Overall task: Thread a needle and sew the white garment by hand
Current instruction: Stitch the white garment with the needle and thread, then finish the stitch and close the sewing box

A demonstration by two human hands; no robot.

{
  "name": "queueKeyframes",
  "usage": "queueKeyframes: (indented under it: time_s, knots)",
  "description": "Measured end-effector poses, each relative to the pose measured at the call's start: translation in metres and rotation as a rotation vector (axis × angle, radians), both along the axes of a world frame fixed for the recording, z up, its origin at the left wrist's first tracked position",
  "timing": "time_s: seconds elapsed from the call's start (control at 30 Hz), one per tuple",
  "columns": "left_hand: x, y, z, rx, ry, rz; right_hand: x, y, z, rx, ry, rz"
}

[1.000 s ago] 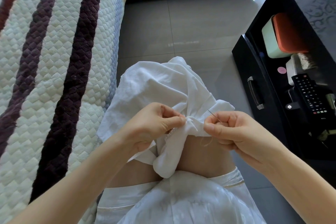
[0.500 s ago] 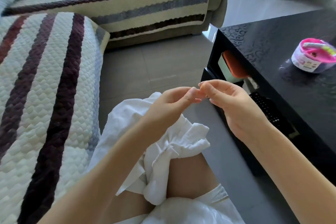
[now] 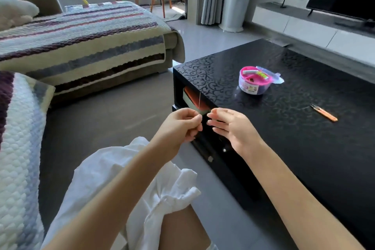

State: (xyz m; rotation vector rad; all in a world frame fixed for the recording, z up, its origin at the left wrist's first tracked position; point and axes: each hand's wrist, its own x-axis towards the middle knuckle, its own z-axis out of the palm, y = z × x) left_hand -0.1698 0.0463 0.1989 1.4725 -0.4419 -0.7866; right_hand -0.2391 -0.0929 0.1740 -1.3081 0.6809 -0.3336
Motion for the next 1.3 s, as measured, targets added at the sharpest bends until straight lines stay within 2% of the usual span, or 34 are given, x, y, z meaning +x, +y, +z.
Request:
queueKeyframes:
  time_s: [0.1,0.17,0.23,0.37,0.57,0.7,0.87,0.97,1.1,1.17,1.23,1.3]
  knots:
    - [0.004,-0.026,0.0,0.06,-0.029,-0.044,-0.015,-0.076,-0.028,-0.381,0.172,-0.304]
    - [0.005,-0.042,-0.002,0.089,-0.042,-0.081,-0.028,-0.136,-0.045,-0.677,0.448,-0.396]
    - [0.008,-0.058,-0.004,0.104,-0.038,-0.098,-0.044,-0.193,-0.06,-0.862,0.744,-0.422]
    - [0.014,-0.081,-0.014,0.111,-0.006,-0.141,-0.072,-0.268,-0.085,-0.951,1.152,-0.374]
    - [0.019,-0.109,-0.031,0.121,0.059,-0.196,-0.089,-0.328,-0.094,-1.061,1.336,-0.26]
    - [0.022,-0.122,-0.041,0.14,0.077,-0.216,-0.085,-0.35,-0.1,-1.008,1.354,-0.163]
    - [0.026,-0.13,-0.044,0.155,0.085,-0.202,-0.082,-0.351,-0.102,-1.036,1.371,-0.242]
    - [0.029,-0.131,-0.04,0.139,0.095,-0.19,-0.081,-0.351,-0.1,-0.986,1.408,-0.179]
    - [0.03,-0.125,-0.035,0.121,0.106,-0.165,-0.085,-0.336,-0.09,-0.899,1.304,-0.246]
    - [0.032,-0.118,-0.032,0.111,0.1,-0.163,-0.084,-0.321,-0.082,-0.825,1.153,-0.343]
    - [0.034,-0.11,-0.027,0.096,0.082,-0.153,-0.077,-0.289,-0.069,-0.786,0.859,-0.467]
    - [0.038,-0.1,-0.022,0.065,0.076,-0.134,-0.062,-0.238,-0.052,-0.737,0.527,-0.405]
